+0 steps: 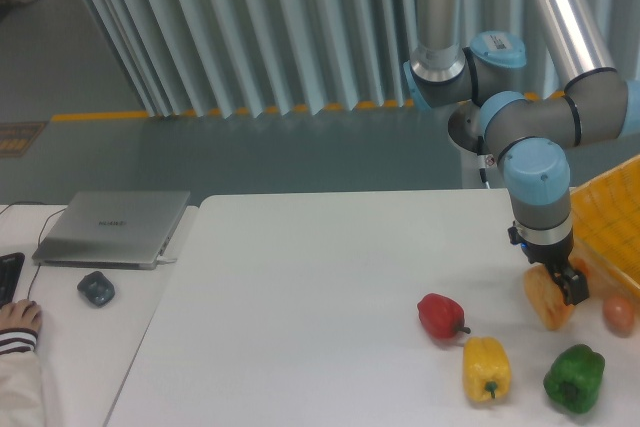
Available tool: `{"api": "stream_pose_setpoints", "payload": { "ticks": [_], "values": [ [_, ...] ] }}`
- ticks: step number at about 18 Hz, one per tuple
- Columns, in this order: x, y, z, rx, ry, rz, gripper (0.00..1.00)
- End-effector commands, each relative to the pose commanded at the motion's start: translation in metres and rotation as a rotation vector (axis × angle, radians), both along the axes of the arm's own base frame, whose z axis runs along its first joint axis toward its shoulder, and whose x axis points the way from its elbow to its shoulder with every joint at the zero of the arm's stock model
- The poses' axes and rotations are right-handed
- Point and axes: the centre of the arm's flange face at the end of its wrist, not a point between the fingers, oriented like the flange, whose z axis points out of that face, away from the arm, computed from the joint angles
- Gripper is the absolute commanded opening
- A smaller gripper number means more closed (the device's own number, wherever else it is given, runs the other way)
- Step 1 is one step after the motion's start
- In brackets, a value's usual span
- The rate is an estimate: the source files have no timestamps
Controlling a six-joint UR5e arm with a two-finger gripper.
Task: Place the triangular bread in the basket
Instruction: 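Lower the gripper onto the triangular bread and close on it, then lift the gripped bread and carry it into the yellow basket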
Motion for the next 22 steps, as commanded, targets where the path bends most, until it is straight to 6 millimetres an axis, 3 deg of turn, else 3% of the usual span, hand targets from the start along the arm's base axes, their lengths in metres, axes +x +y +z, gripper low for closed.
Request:
{"api": "stream_pose_setpoints", "payload": {
  "ticks": [2, 4, 6, 7, 9, 10, 12, 15, 22],
  "values": [
    [0.005, 0.001, -0.001, -0.025, 0.019, -0.017, 0.83],
    [0.004, 0.002, -0.006, -0.033, 0.019, -0.015, 0.80],
    [0.006, 0.004, -0.004, -0.031, 0.022, -0.020, 0.54],
    [0.006, 0.005, -0.003, -0.027, 0.023, -0.020, 0.51],
    [0.003, 0.007, 0.004, -0.022, 0.033, -0.018, 0.40],
    [-0.002, 0.010, 0.014, -0.012, 0.037, -0.012, 0.27],
    [-0.005, 0.009, 0.025, -0.022, 0.018, -0.006, 0.24],
    [-0.006, 0.010, 0.033, -0.038, 0.002, -0.005, 0.02],
    [-0.007, -0.001, 0.079, 0.054, -0.070, 0.044, 0.04]
  ]
}}
